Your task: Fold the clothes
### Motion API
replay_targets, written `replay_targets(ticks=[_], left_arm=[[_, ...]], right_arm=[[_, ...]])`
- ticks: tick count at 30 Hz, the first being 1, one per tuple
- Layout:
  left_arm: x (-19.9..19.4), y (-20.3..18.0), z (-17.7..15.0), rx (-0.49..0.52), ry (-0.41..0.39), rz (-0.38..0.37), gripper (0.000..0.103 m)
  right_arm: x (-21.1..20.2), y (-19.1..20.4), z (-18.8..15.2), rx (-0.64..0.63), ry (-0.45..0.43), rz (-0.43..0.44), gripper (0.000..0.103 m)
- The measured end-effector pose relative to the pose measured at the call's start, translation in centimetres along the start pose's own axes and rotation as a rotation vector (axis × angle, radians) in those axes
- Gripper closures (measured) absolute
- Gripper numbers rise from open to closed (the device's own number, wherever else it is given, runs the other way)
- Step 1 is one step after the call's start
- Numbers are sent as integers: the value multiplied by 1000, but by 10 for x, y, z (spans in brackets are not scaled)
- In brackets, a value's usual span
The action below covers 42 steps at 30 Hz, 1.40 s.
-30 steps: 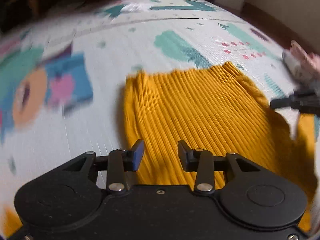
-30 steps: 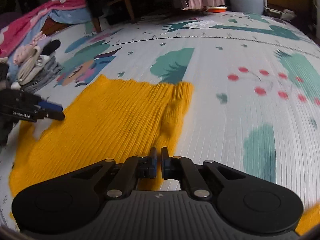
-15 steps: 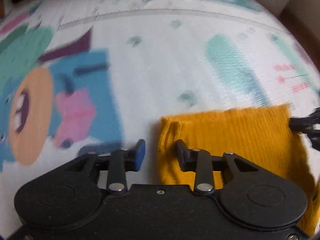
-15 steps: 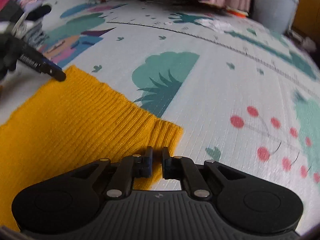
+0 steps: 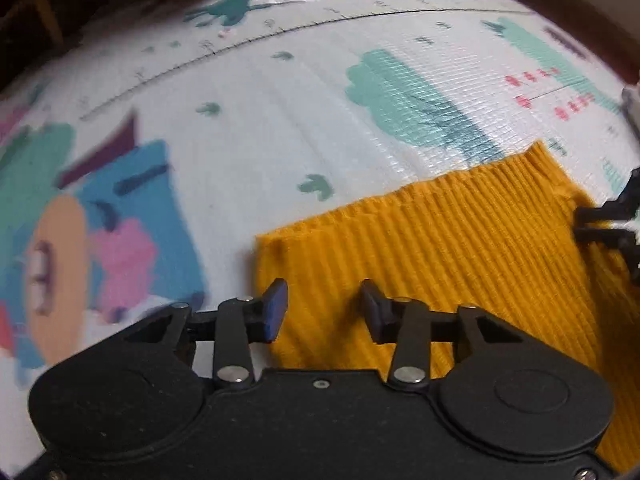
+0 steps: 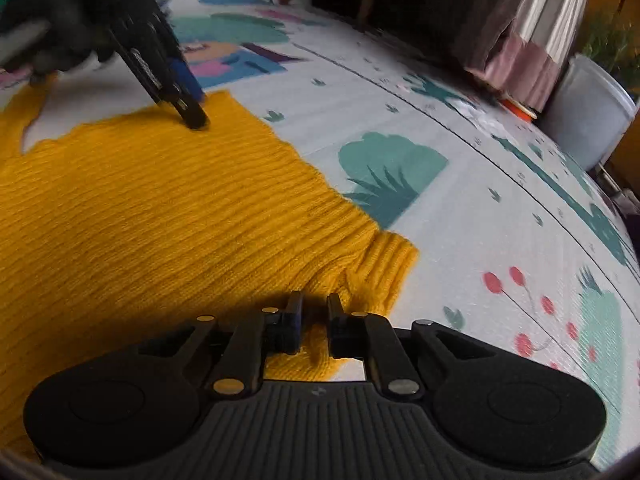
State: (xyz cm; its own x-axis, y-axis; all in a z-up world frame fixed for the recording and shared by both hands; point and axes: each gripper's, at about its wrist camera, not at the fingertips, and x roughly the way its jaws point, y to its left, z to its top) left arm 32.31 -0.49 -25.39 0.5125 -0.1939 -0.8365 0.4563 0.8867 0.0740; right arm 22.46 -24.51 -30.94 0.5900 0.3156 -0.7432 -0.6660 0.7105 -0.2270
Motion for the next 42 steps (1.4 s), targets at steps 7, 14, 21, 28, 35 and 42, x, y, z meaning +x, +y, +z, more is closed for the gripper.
replay_targets(ticks=[7, 14, 21, 28, 35, 42], left_arm=[[-87, -42, -90, 250, -76, -161, 67], [-113, -107, -205, 360, 26, -143, 54], [-134, -124, -214, 262, 65, -160, 56], [-128, -134, -202, 402, -58, -151, 52], [-145, -135, -211, 453, -68, -185, 36], [-129, -124, -209, 396, 96, -243, 31]], right_arm=[[-77, 54, -10, 12, -67, 155, 91], [-123, 155, -73, -183, 22, 309, 63], [-144, 153, -86, -239, 42, 257, 63], [-144, 151, -68, -141, -4, 271, 52], [-143, 166, -71, -198, -62, 278, 60], [-128, 155, -74, -59, 23, 350, 58]])
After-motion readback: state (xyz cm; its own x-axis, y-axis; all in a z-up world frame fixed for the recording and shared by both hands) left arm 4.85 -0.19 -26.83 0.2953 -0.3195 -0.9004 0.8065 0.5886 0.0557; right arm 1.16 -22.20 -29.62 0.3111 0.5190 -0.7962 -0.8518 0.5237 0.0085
